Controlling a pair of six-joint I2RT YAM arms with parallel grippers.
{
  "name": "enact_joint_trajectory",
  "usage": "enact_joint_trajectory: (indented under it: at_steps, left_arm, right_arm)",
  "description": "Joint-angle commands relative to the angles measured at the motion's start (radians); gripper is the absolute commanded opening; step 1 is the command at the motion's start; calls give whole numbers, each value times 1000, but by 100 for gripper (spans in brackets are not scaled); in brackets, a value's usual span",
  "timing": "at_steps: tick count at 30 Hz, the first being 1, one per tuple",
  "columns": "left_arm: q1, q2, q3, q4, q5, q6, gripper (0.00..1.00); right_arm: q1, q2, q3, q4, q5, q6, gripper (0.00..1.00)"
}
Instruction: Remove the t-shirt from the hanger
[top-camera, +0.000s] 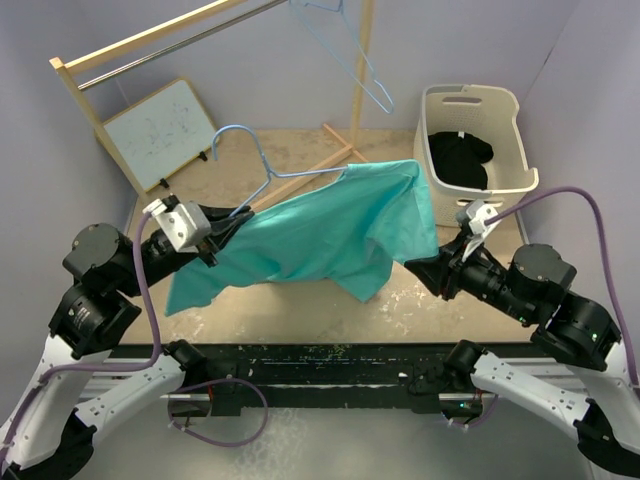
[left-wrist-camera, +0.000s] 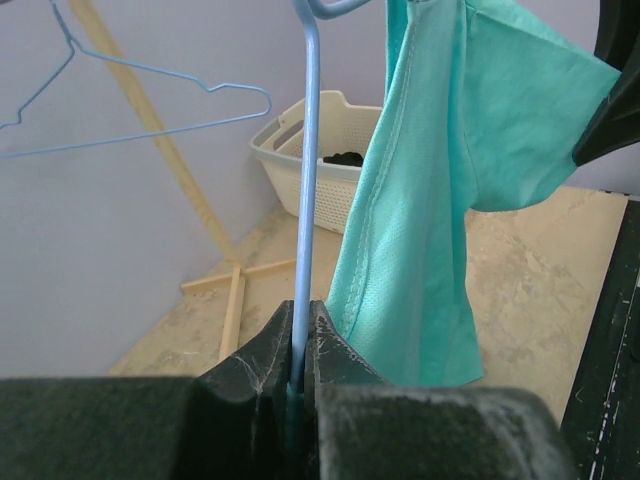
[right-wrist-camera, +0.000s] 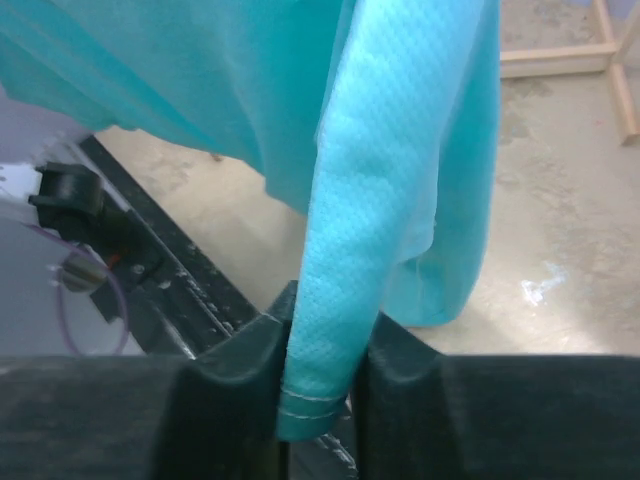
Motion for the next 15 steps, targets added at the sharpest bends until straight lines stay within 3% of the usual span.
enact_joint_trajectory:
  at_steps: [1, 2, 5, 6, 9, 10, 12, 15]
  left_arm:
    - [5, -6, 56, 22, -31, -10, 0]
    - [4, -9, 58, 13, -33, -10, 0]
    - [5, -26, 58, -15, -30, -14, 0]
    - [4, -32, 56, -23, -24, -19, 0]
    - [4, -40, 64, -55, 9, -26, 0]
    - [4, -42, 69, -67, 19, -27, 0]
    - [4, -45, 78, -100, 44, -30, 0]
    - [4, -53, 93, -137, 75, -38, 0]
  right_arm:
    - [7, 10, 11, 38, 79, 26, 4]
    - [6, 12, 20, 36, 130, 38, 0]
    - [7, 9, 44, 52, 241, 56, 1]
    - [7, 7, 51, 66, 257, 57, 10]
    - [7, 17, 65, 105, 221, 42, 65]
    - [7, 29, 76, 104, 207, 32, 75]
    - [7, 62, 107, 88, 189, 6, 81]
    - [7, 104, 146, 71, 170, -35, 82]
